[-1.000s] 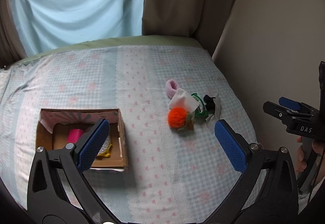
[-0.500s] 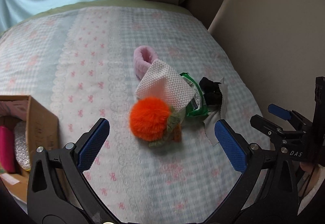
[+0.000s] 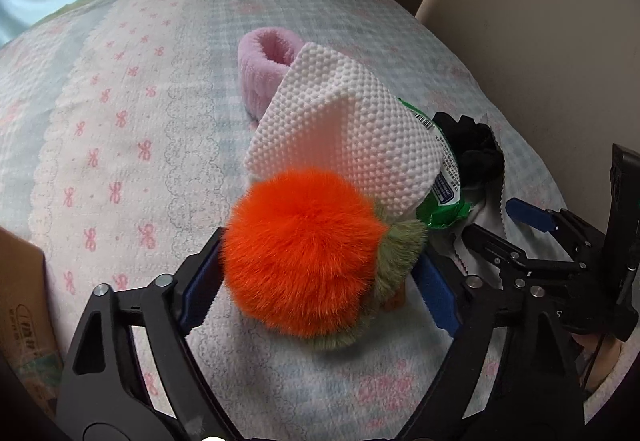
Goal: Organize soft objects
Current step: 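Grasp the orange pompom with the left tool while the right tool grasps the grey cloth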
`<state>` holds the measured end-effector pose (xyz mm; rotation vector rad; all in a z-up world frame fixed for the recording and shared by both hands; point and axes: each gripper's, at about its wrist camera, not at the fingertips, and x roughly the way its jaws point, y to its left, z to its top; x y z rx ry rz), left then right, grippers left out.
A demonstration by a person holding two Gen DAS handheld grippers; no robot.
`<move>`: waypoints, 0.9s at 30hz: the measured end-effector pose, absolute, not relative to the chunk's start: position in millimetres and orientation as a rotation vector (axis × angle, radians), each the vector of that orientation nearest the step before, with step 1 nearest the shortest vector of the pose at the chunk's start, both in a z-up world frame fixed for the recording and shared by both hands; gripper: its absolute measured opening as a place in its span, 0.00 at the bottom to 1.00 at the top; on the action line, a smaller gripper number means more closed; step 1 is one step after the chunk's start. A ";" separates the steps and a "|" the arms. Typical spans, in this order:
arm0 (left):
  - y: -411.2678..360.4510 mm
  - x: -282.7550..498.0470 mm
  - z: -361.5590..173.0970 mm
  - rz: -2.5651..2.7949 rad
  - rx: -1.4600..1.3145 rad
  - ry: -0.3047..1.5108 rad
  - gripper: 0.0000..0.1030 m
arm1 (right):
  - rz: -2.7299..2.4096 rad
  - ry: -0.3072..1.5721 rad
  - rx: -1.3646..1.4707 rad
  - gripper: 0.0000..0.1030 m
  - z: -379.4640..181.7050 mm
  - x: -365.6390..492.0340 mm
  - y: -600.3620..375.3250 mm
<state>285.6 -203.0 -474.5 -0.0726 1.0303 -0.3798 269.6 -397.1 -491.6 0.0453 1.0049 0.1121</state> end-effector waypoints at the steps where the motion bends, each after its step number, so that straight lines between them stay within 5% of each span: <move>1: -204.5 286.2 -477.3 -0.387 -0.066 1.037 0.73 | 0.105 0.989 0.026 0.71 -491.8 269.2 -395.7; 6: -211.9 281.3 -481.0 -0.402 -0.027 1.035 0.48 | 0.089 0.962 -0.031 0.43 -491.3 268.4 -389.9; 13: -209.9 281.7 -474.7 -0.382 -0.030 1.004 0.36 | 0.116 0.968 -0.063 0.11 -487.1 267.1 -376.0; 27: -198.7 277.1 -431.0 -0.374 -0.073 0.943 0.35 | 0.100 0.909 0.120 0.07 -450.0 260.5 -390.9</move>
